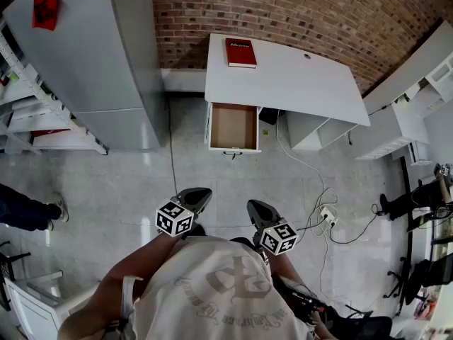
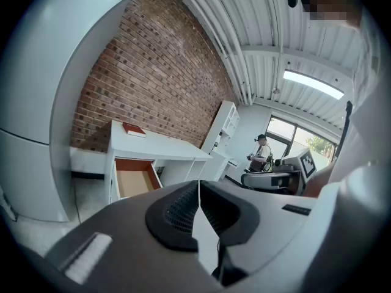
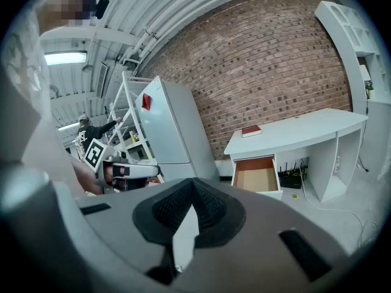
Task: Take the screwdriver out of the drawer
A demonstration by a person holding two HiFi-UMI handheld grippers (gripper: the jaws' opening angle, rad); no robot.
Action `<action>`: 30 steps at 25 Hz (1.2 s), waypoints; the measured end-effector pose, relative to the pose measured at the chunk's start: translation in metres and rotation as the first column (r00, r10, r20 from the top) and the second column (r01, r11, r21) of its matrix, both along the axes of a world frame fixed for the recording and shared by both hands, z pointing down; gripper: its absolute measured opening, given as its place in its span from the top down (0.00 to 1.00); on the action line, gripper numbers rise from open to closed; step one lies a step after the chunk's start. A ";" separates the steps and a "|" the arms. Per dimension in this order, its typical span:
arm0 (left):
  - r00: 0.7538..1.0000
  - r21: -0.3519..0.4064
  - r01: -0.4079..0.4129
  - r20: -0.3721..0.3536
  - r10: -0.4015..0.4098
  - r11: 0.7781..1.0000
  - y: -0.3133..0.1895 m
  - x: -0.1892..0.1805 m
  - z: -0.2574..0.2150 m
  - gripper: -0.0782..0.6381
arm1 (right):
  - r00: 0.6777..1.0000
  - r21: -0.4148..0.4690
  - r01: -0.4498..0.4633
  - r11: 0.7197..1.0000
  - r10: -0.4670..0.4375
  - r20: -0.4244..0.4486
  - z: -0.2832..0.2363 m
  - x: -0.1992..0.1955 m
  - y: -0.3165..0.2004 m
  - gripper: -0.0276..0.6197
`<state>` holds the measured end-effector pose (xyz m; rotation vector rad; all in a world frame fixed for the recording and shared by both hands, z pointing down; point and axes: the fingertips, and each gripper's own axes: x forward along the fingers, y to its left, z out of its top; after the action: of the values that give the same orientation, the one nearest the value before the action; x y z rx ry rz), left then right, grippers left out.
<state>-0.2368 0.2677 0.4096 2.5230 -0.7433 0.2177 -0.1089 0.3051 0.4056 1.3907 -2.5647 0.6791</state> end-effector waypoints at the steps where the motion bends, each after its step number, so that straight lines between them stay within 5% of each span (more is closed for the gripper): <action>1: 1.000 0.000 0.002 -0.002 -0.002 1.000 0.000 0.003 -0.001 0.87 | 1.000 0.000 0.001 1.000 -0.001 -0.001 -0.001 0.002 0.001 0.95; 30: 0.999 -0.013 -0.033 0.004 0.033 0.999 0.009 -0.004 0.002 0.87 | 0.993 -0.043 -0.105 0.994 0.107 0.046 0.008 0.012 0.009 0.95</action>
<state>-0.2405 0.2762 0.4111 2.5251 -0.7004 0.2382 -0.0972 0.3137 0.4133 1.5247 -2.5123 0.7855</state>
